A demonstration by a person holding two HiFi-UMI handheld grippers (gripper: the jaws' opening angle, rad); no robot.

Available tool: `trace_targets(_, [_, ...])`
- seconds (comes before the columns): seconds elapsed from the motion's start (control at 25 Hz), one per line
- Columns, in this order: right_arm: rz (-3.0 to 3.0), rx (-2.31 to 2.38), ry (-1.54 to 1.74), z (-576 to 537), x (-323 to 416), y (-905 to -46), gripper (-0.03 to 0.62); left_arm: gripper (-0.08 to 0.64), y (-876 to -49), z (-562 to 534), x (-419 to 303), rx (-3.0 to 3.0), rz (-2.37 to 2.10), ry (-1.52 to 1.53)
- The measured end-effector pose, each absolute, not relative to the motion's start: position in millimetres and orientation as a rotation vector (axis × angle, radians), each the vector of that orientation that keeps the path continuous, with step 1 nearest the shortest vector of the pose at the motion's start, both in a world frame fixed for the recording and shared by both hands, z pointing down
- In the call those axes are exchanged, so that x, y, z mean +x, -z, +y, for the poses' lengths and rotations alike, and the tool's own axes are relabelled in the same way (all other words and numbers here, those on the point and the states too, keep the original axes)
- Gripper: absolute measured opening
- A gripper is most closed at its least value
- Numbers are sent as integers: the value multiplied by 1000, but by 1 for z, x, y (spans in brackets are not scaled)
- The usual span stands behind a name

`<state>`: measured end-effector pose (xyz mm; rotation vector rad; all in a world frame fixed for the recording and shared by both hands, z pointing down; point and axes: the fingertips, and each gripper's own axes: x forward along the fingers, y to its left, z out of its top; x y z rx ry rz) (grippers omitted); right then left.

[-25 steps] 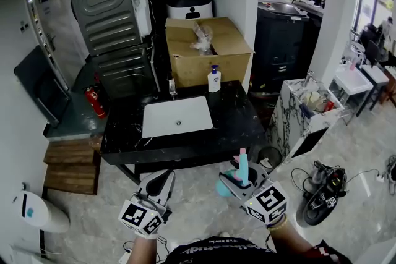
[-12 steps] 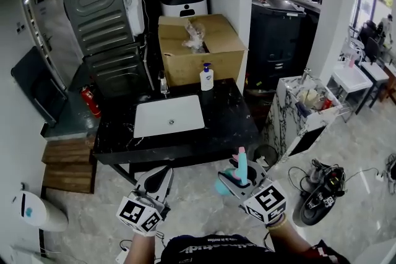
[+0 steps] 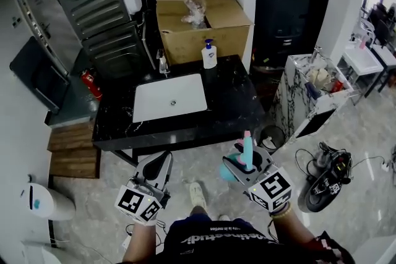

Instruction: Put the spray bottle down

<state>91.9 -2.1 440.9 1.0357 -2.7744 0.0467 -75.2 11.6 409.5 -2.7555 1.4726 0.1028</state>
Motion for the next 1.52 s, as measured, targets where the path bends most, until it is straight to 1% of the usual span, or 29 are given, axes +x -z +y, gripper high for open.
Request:
trace_targets(0.32, [-2729, 1085, -33, -96, 59, -441, 218, 15, -422, -91, -110, -2787, 1446, -164])
trace_targets(0.64, [-2698, 1178, 90, -212, 1, -405, 218, 15, -406, -207, -173, -2787, 1378, -205])
trace_targets(0.8, [-2678, 1205, 86, -242, -16, -403, 218, 15, -399, -244, -182, -2807, 1318, -217])
trace_targets(0.96, [-2653, 1231, 65, -259, -11, -407, 218, 15, -402, -268, -166, -2848, 1249, -209])
trace_targets(1.16, [-2630, 1255, 36, -277, 16, -414, 218, 15, -404, -290, -132, -2893, 1200, -217])
trace_targets(1.36, [-2615, 1300, 35, -296, 55, -417, 218, 15, -402, -304, -88, -2914, 1148, -229])
trace_targets(1.52, [-2595, 1375, 6, -315, 92, -427, 218, 15, -417, -320, -50, -2925, 1130, -222])
